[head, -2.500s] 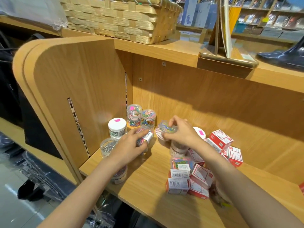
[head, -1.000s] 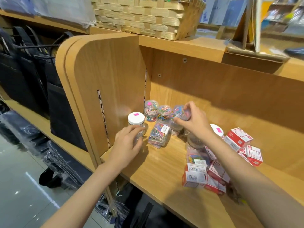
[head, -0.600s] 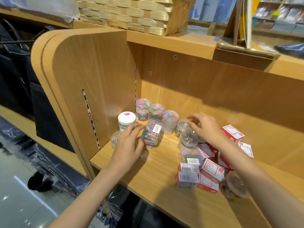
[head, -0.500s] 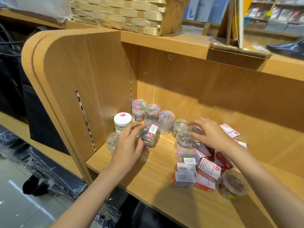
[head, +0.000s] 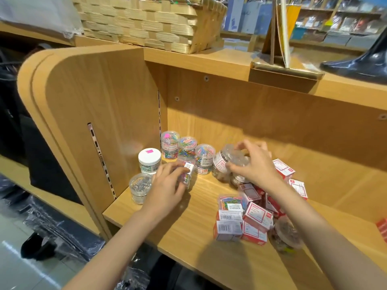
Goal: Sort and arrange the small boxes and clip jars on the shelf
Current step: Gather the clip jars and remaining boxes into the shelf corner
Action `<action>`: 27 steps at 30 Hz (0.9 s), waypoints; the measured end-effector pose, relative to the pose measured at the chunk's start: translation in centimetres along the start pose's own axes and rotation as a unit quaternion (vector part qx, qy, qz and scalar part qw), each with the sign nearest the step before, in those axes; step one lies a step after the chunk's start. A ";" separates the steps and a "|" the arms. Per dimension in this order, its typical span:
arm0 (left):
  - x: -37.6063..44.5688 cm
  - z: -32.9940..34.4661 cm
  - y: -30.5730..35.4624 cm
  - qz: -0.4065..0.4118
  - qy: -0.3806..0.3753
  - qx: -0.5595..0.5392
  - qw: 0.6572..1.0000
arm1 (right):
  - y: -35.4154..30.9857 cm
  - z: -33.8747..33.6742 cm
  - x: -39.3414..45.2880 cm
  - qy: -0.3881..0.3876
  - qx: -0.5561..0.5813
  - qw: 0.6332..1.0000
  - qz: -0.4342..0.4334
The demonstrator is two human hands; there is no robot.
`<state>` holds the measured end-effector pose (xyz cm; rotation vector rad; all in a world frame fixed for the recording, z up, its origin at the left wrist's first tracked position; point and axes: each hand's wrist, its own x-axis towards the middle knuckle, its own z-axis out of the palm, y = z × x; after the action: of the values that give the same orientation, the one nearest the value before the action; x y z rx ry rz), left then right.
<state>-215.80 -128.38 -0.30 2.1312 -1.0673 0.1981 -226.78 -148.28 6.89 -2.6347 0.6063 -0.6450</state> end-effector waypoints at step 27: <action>2.3 1.8 3.0 0.041 -0.037 0.005 0.998 | 1.2 1.3 -1.5 -0.012 -0.127 0.990 -0.057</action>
<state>-216.90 -132.18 1.07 2.1198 -1.1990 0.1656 -227.74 -148.27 4.71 -2.9280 0.5678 -0.6018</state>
